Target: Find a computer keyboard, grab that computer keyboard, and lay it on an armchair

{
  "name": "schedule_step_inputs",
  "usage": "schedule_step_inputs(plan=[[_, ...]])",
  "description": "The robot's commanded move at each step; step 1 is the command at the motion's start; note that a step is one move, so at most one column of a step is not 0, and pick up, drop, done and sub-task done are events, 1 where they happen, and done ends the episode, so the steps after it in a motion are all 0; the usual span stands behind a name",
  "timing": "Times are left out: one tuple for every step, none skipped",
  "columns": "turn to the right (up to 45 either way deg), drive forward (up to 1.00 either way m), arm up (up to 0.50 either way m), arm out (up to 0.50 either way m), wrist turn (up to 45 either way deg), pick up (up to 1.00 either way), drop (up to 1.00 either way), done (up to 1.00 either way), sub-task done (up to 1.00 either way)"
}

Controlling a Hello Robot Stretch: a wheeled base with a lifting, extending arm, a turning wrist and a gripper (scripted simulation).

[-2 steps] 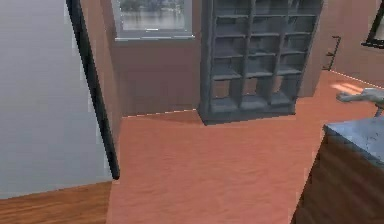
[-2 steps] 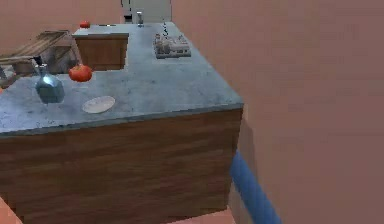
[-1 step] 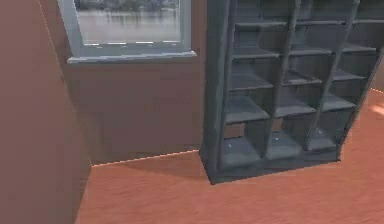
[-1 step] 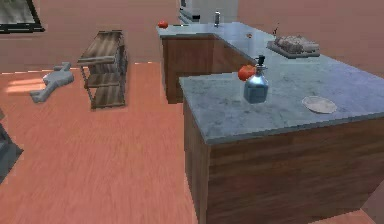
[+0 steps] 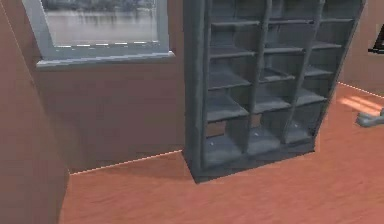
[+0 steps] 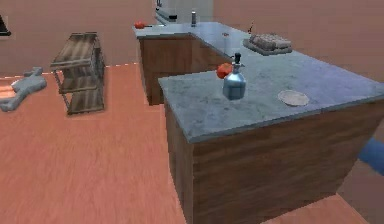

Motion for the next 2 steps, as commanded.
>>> schedule_step_inputs(plan=[[0.0, 0.15, 0.0, 0.0, 0.0, 0.0, 0.0, 0.0, 0.0], [45.0, 0.0, 0.0, 0.0, 0.0, 0.0, 0.0, 0.0, 0.0]])
